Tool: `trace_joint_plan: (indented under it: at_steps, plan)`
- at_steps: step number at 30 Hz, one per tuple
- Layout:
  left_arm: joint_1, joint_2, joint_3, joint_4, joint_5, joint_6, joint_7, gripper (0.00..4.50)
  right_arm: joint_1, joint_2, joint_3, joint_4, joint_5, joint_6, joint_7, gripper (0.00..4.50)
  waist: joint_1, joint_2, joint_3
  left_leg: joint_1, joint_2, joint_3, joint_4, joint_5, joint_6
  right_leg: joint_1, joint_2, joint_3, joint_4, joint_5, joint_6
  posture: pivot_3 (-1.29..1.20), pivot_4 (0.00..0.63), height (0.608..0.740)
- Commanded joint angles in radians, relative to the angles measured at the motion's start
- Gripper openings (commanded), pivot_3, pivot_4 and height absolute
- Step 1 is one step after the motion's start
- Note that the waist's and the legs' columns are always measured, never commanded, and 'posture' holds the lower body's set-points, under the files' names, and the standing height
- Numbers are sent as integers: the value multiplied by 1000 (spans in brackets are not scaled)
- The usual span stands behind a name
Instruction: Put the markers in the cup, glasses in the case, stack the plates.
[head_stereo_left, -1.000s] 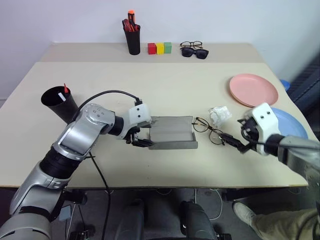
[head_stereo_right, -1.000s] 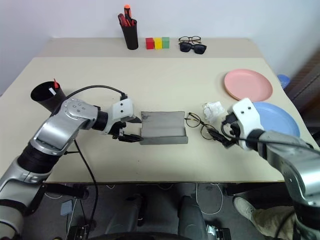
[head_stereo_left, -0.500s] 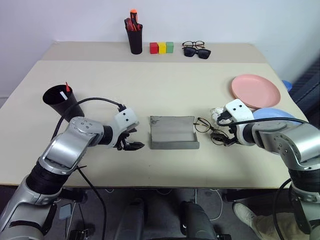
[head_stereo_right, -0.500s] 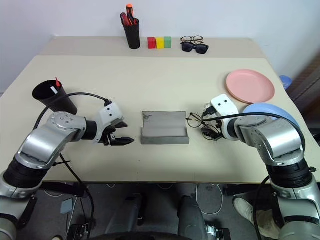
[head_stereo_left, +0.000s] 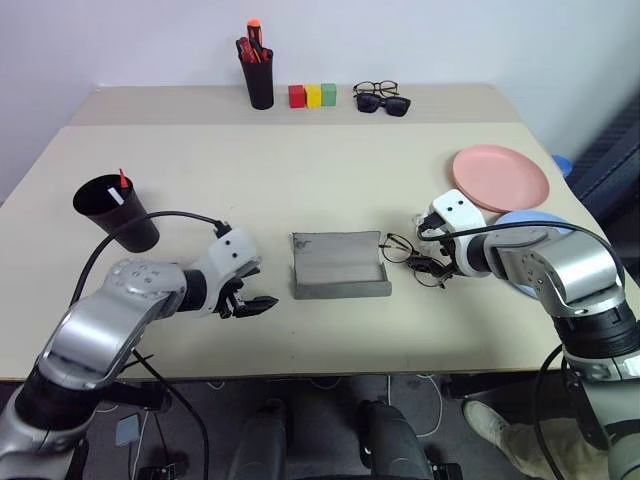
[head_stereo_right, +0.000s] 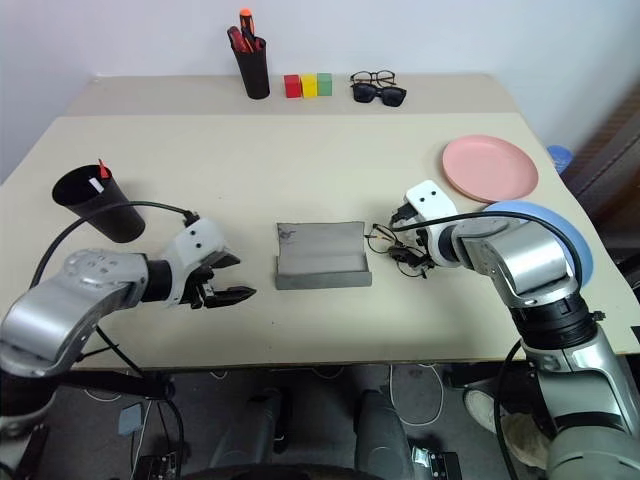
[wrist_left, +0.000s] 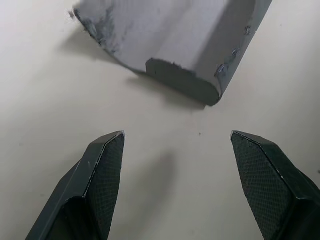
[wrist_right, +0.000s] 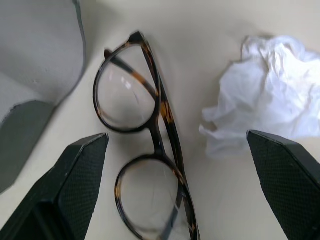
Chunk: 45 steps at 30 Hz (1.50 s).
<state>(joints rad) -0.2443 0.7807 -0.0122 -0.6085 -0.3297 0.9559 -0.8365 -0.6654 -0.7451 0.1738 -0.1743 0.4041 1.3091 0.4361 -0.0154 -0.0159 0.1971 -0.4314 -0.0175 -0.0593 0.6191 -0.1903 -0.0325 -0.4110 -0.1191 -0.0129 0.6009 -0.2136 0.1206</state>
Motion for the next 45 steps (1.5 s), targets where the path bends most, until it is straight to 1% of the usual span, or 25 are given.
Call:
trace_joint_plan:
  at_steps: [1, 4, 5, 6, 8, 12, 14, 16, 18, 20, 25, 31, 37, 40, 41, 43, 45]
  plan:
    - [96, -33, 126, -49, -4, -273, -12, 3450, -26, 8, 0, 5, -21, -28, 17, 4500, 2, 0, 0, 0, 0, 0, 0, 0, 0, 0, 0, 0, 0, 0, 0, 0, 150, 740]
    - [155, -44, 202, 2, -92, -388, -111, 3450, -28, 12, 6, 12, -31, -37, 31, 4500, 6, 0, 0, 0, 0, 0, 0, 0, 0, 0, 0, 0, -1, 0, -1, 0, 150, 740]
    - [159, -29, 223, 26, -141, -351, -139, 3450, -28, 13, 7, 14, -35, -39, 35, 4500, 6, 0, 0, 0, 0, 0, 0, 0, 0, 0, 0, 0, -1, 0, -1, 0, 150, 740]
    - [161, -19, 235, 49, -161, -343, -153, 3450, -27, 14, 7, 15, -38, -41, 37, 4500, 5, 0, 0, 0, 0, 0, 0, 0, 0, 0, 0, 0, -1, 0, -1, 0, 150, 740]
    - [164, 3, 255, 94, -199, -359, -206, 3450, -26, 16, 8, 17, -44, -44, 43, 4500, 3, 0, 0, 0, 0, 0, 0, 0, 0, 0, 0, 0, -1, 0, -1, 0, 150, 740]
    - [172, -18, 322, 170, -288, -452, -300, 3450, -23, 18, 7, 13, -54, -42, 52, 4500, 1, 0, 0, 0, 0, 1, 0, 0, 0, 0, 0, 0, -1, 0, -1, 0, 150, 740]
    - [154, 25, 310, 222, -318, -421, -355, 3450, -19, 18, 4, 9, -57, -39, 55, 4500, 1, 0, 0, 0, 0, 1, 0, 0, 0, -1, 0, 0, -1, 0, -1, 0, 150, 740]
    - [138, 32, 305, 264, -324, -464, -396, 3450, -16, 17, 1, 5, -59, -37, 58, 4500, 1, 1, 0, 0, 1, 1, 0, 0, 0, -1, 0, 0, -1, 0, -1, 0, 150, 740]
    - [119, 53, 302, 294, -361, -455, -456, 3450, -10, 13, -3, -1, -60, -33, 60, 4500, 1, 1, 0, 0, 1, 1, 0, 0, 0, -1, 0, 0, -1, 0, -1, 0, 150, 740]
    - [99, 67, 288, 315, -367, -460, -491, 3450, -6, 11, -6, -5, -60, -30, 61, 4500, 3, 1, 0, 0, 1, 1, 0, 0, 0, -1, 0, 0, -1, 0, -1, 0, 150, 740]
    - [67, 59, 268, 327, -363, -476, -499, 3450, 5, 9, -11, -15, -59, -24, 62, 4500, 1, 1, 0, 0, 1, 1, -1, 0, 0, -1, 0, 0, -1, 0, -1, 0, 150, 740]
    - [77, 57, 269, 320, -357, -486, -484, 3450, 16, -8, -15, -18, -60, -28, 73, 4500, 1, 1, 0, 0, 1, 1, -1, 0, 0, -2, 0, 0, -1, 0, -1, 0, 150, 740]
    - [89, 52, 272, 306, -358, -491, -466, 3450, 14, 0, -11, -11, -65, -34, 75, 4500, 1, 1, 0, 0, 1, 1, -2, 0, 0, -2, 0, 0, -1, 0, -1, 0, 150, 740]
    - [94, 53, 274, 299, -360, -493, -458, 3509, 11, 7, -8, -9, -67, -36, 75, 3703, 1, 1, 0, 0, 1, 1, -2, 0, 0, -2, 0, 0, -1, 0, -1, 0, 150, 740]
    - [96, 53, 275, 297, -361, -493, -455, 3509, 11, 8, -8, -9, -67, -37, 75, 3147, 1, 1, 0, 0, 1, 1, -2, 0, 0, -2, 0, 0, -1, 0, -1, 0, 150, 740]
    - [103, 53, 277, 293, -360, -496, -448, 3509, 10, 11, -6, -6, -68, -41, 76, 2326, 1, 1, 0, 0, 1, 1, -2, 0, 0, -2, 0, 0, -1, 0, -1, 0, 150, 740]
    - [109, 53, 278, 289, -360, -499, -444, 3509, 8, 13, -4, -4, -70, -44, 77, 1202, 1, 1, 0, 0, 1, 1, -2, 0, 0, -2, 0, 0, -1, 0, -1, 0, 150, 740]
